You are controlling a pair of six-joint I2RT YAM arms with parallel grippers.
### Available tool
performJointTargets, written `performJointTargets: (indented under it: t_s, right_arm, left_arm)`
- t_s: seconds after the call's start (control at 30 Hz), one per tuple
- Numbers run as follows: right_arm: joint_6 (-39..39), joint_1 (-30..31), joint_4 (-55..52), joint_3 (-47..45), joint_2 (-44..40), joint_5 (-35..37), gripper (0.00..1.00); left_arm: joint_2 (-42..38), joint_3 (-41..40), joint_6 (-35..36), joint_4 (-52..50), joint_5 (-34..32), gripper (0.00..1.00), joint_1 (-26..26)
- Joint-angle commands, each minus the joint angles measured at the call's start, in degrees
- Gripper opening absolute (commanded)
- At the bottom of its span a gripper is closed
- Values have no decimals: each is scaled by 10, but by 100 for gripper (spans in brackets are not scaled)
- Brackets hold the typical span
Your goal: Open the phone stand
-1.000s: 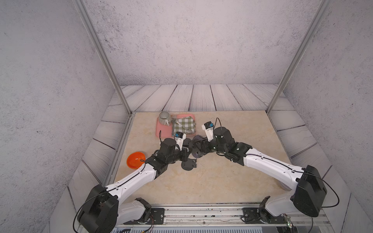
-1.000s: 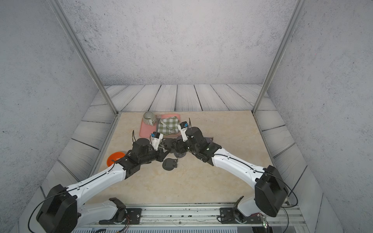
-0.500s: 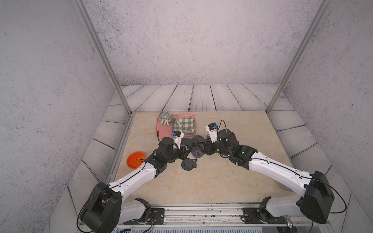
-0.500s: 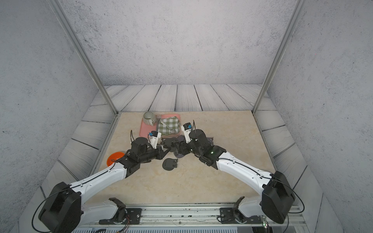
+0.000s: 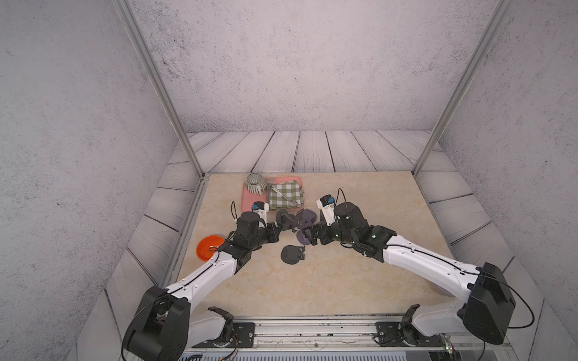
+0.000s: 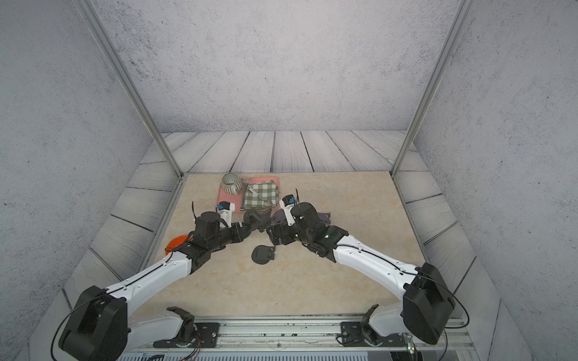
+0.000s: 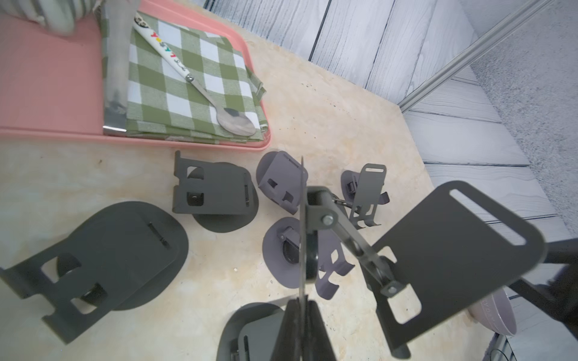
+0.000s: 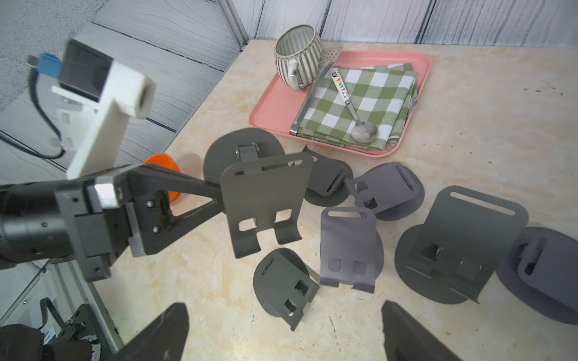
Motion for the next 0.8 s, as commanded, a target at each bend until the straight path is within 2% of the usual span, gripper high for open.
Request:
performJointTargets:
  t_s: [0.0,0.23,0.47,0.77]
  right_arm:
    - [9,0,26,-2,7,-15,99]
    - [9,0,37,20,32,-29,99]
    - [6,0,42,39,56,-29,100]
    - [4,0,47,57,78,-31,85]
  left_arm:
    - [-10,-5,17,27,35,0,0]
    - [-5,-10,20,50,79,0,-1]
    - [-15,-18,27,55,94,0,-1]
    - [-22,-29,21,77,118,0,-1]
